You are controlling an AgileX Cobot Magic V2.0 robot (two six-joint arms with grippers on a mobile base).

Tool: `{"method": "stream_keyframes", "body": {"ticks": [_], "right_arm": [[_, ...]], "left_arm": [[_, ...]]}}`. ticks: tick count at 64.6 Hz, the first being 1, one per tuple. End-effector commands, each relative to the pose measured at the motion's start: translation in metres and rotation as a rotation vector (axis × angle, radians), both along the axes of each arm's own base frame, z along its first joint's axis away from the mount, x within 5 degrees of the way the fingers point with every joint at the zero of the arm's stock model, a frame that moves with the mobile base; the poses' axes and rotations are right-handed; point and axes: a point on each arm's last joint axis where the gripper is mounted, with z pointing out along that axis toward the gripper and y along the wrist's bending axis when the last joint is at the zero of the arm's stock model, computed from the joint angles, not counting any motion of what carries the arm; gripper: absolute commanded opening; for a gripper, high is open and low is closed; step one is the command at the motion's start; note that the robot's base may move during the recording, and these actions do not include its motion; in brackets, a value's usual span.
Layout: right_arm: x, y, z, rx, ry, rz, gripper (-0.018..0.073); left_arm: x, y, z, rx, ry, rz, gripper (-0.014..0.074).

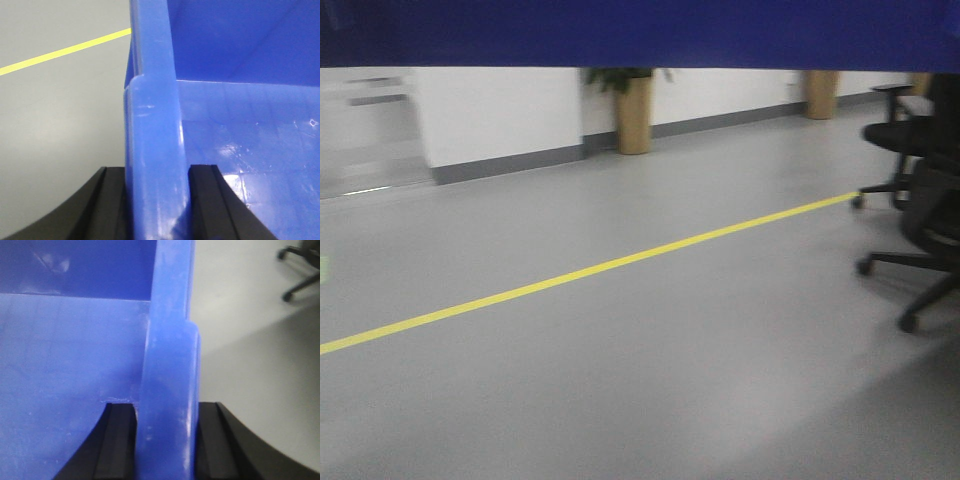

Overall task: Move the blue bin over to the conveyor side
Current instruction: 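Hold the blue bin in both grippers while driving to the red-framed belt table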

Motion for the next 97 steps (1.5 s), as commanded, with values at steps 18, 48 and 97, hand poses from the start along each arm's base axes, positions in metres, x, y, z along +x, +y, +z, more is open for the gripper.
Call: {"method": "stream_keyframes", "body": {"ticks": [18,48,97], "right_arm": [[-0.0042,-0.0015,0.0163,0.012,-0.141,0.001,-0.008],[-0.0042,-0.0015,0.0163,0.012,-0.141,0.001,-0.008],[-0.0042,-0.0013,0.0163,0.014,-0.141,0.002,-0.008]], "left_arm": [[-0.005,-0.0026,0.0176,-0.03,-0.143,-0.019,-0.0018],[-0.005,-0.0026,0.0176,-0.03,-0.143,-0.019,-0.0018],[-0.005,-0.0024,0.0176,-0.028,-0.143,-0.018,-0.0018]]}}
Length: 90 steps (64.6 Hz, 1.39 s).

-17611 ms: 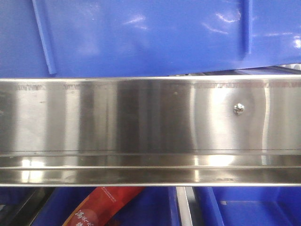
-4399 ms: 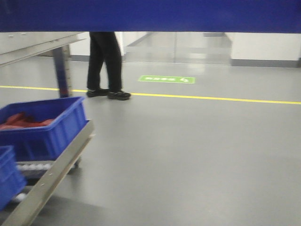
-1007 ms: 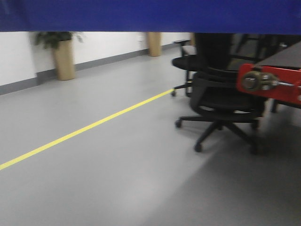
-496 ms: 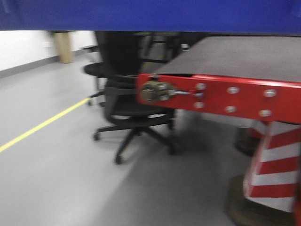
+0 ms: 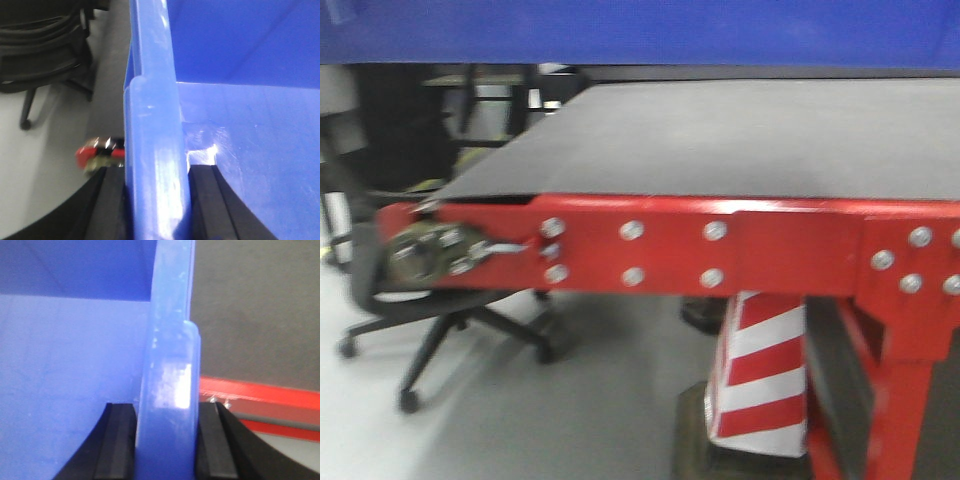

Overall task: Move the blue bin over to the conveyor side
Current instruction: 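Hold the blue bin in both grippers while driving to the red-framed belt table, then lower the blue bin with both grippers onto the grey belt surface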

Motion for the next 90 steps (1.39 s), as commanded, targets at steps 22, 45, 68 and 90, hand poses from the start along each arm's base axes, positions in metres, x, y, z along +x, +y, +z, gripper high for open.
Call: {"method": "stream_keyframes", "body": {"ticks": [22,45,68,90], "right_arm": [[-0.0043,-0.0012,0.0162,0.014,-0.14,0.004,-0.008],[-0.0043,-0.0012,0.0162,0.014,-0.14,0.004,-0.008],[-0.0043,-0.0012,0.0162,0.014,-0.14,0.004,-0.008],[-0.0043,-0.0012,0.0162,0.014,-0.14,0.004,-0.008]], "left_arm": [[-0.0052,-0.0016,0.017,-0.022,-0.136,-0.014,-0.0018],[-0.0052,-0.0016,0.017,-0.022,-0.136,-0.014,-0.0018],[-0.0052,-0.0016,0.017,-0.022,-0.136,-0.014,-0.0018],[-0.0052,-0.0016,0.017,-0.022,-0.136,-0.014,-0.0018]]}}
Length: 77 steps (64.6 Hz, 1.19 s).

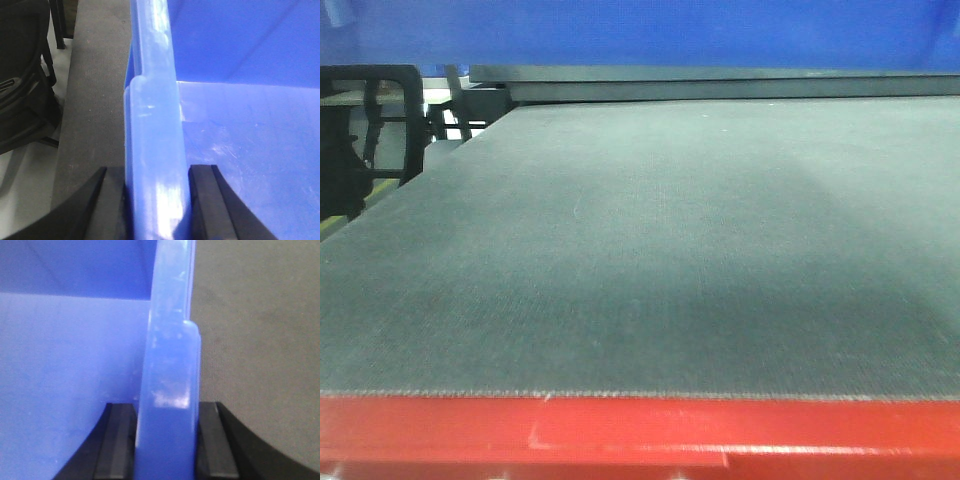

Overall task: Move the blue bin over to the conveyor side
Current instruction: 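Lower the blue bin with both grippers onto the grey belt surface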

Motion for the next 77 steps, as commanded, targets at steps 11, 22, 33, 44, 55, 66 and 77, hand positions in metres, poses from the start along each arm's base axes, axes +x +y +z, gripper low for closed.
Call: {"method": "stream_keyframes", "body": {"ticks": [11,22,33,44,55,66,77], "right_arm": [[-0.004,-0.001,0.016,0.014,-0.14,0.004,-0.008],[-0.004,-0.001,0.016,0.014,-0.14,0.004,-0.008],[-0.004,-0.001,0.016,0.014,-0.14,0.004,-0.008],[-0.004,-0.001,0.016,0.014,-0.14,0.004,-0.008],[-0.004,-0.001,0.017,0.015,-0.146,0.004,-0.008],[-0.002,-0.001,0.019,0.022,-0.176,0.001,-0.008],[0.014,0.002,0.005,0.004,-0.084,0.005,-0.008]], "left_arm": [[-0.005,-0.002,0.017,-0.024,-0.136,-0.015,-0.0018],[-0.005,-0.002,0.017,-0.024,-0.136,-0.015,-0.0018],[-0.005,-0.002,0.017,-0.024,-0.136,-0.015,-0.0018],[-0.005,-0.002,0.017,-0.024,-0.136,-0.015,-0.0018],[-0.005,-0.002,0.017,-0.024,-0.136,-0.015,-0.0018],[-0.005,-0.002,0.017,-0.024,-0.134,-0.015,-0.0018],[0.015,-0.004,0.004,-0.012,-0.077,-0.013,-0.0018]]}}
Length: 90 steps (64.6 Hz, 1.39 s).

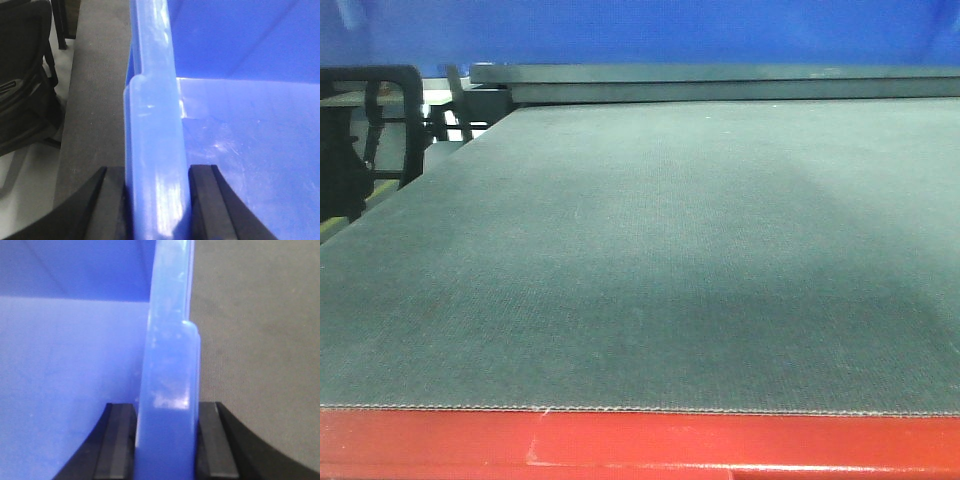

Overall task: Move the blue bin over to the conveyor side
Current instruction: 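Lower the blue bin with both grippers onto the grey belt surface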

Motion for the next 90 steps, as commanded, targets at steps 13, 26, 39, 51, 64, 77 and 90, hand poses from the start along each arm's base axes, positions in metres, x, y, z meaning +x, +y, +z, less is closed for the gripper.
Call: {"method": "stream_keyframes", "body": {"ticks": [13,26,39,51,64,77,90], "right_arm": [[0.051,0.008,-0.019,-0.02,0.003,0.0,-0.008],[0.094,0.015,-0.056,-0.041,0.124,0.001,-0.008],[0.121,0.02,-0.074,-0.035,0.101,-0.005,-0.008],[0.131,0.021,-0.093,-0.033,0.094,-0.01,-0.008],[0.138,0.022,-0.12,-0.038,0.129,-0.014,-0.008],[0.141,0.023,-0.121,-0.032,0.096,-0.017,-0.008],[0.146,0.023,-0.128,-0.036,0.12,-0.018,-0.0041]], "left_arm": [[0.053,-0.009,-0.018,0.001,-0.022,-0.009,-0.0018],[0.101,-0.014,-0.058,0.039,0.095,-0.008,-0.0018],[0.13,-0.017,-0.082,0.053,0.11,-0.008,-0.0018],[0.145,-0.019,-0.093,0.051,0.092,-0.007,-0.0018],[0.155,-0.021,-0.112,0.061,0.168,-0.009,-0.0018],[0.155,-0.021,-0.116,0.066,0.206,-0.01,-0.0018],[0.153,-0.021,-0.123,0.074,0.261,-0.012,-0.0018]]}}
